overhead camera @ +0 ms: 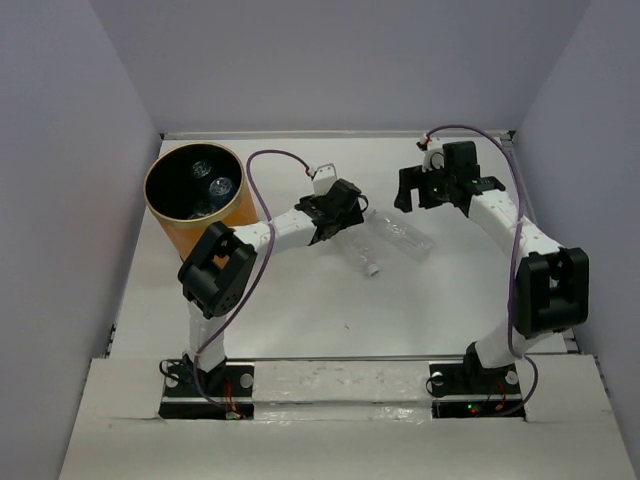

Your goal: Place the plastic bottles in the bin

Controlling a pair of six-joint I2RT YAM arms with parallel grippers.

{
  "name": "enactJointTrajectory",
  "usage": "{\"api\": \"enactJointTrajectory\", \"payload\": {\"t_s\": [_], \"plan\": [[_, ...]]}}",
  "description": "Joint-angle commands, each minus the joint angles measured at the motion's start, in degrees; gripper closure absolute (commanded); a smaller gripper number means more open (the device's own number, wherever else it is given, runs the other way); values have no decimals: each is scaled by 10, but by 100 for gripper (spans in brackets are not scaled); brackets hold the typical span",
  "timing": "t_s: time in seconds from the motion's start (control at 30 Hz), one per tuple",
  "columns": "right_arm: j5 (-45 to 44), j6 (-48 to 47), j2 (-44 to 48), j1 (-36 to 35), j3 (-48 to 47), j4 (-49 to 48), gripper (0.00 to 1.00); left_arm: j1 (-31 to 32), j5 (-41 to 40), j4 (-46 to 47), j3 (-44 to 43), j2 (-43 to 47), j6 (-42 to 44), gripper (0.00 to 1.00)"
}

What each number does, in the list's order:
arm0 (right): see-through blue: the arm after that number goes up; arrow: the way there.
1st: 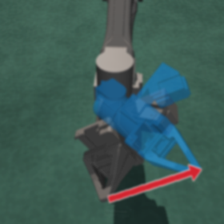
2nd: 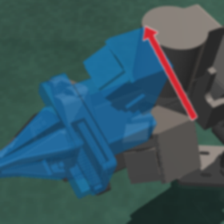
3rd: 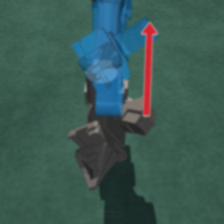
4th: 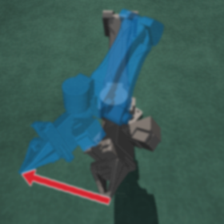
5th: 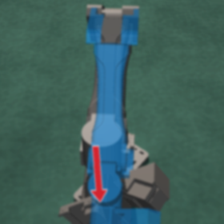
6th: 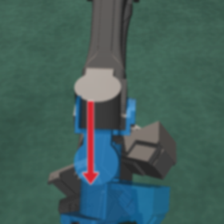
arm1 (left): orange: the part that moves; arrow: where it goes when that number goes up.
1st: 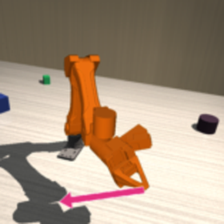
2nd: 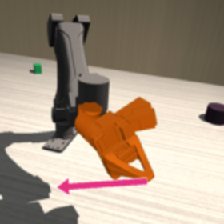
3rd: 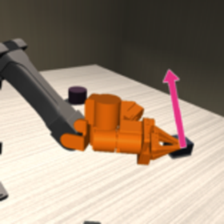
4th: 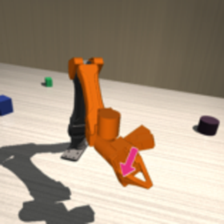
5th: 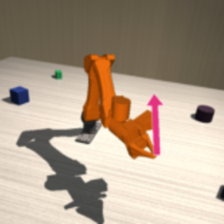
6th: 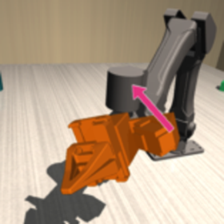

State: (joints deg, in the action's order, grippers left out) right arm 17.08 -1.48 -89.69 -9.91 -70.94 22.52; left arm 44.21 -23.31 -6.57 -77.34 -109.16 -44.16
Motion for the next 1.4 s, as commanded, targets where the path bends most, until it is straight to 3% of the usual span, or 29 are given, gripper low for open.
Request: {"api": "enactJointTrajectory", "payload": {"t_s": [0.0,0.13,0.2,0.27,0.3,0.4,0.47,0.53,0.57,0.7,0.73,0.87,1.13,1.27,1.37], "plan": [[51,-74,-56,1,-69,66,5,-5,-31,0,-42,-23,0,1],[66,-115,-118,-12,-99,104,5,-13,-27,11,-48,-55,8,2],[71,-121,-140,-17,-105,104,5,-18,-24,30,-34,-55,14,13],[78,-121,-182,-28,-118,105,5,-22,-23,51,-13,-51,17,18],[71,-121,-195,-28,-134,108,5,-24,-20,56,-6,-49,21,29],[68,-117,-238,-45,-162,108,6,-24,-18,88,27,-31,30,44],[71,-116,-249,-63,-168,107,11,-24,-19,102,52,-4,39,52],[55,-111,-254,-69,-166,101,17,-24,-19,110,69,21,45,52],[47,-107,-252,-69,-162,94,26,-24,-19,115,84,50,51,56],[36,-69,-185,-69,-113,35,46,-22,0,121,112,147,72,60],[37,-59,-169,-69,-105,24,57,-22,5,121,117,190,79,62],[51,-2,-97,-69,-74,-18,71,-23,20,113,108,294,110,62],[4,63,50,-118,4,-61,72,-71,-18,10,-16,433,204,60],[34,112,107,-157,29,-123,72,-208,1,-15,-50,470,241,59],[47,134,132,-188,34,-153,72,-253,-79,-19,-55,469,279,57]]}}
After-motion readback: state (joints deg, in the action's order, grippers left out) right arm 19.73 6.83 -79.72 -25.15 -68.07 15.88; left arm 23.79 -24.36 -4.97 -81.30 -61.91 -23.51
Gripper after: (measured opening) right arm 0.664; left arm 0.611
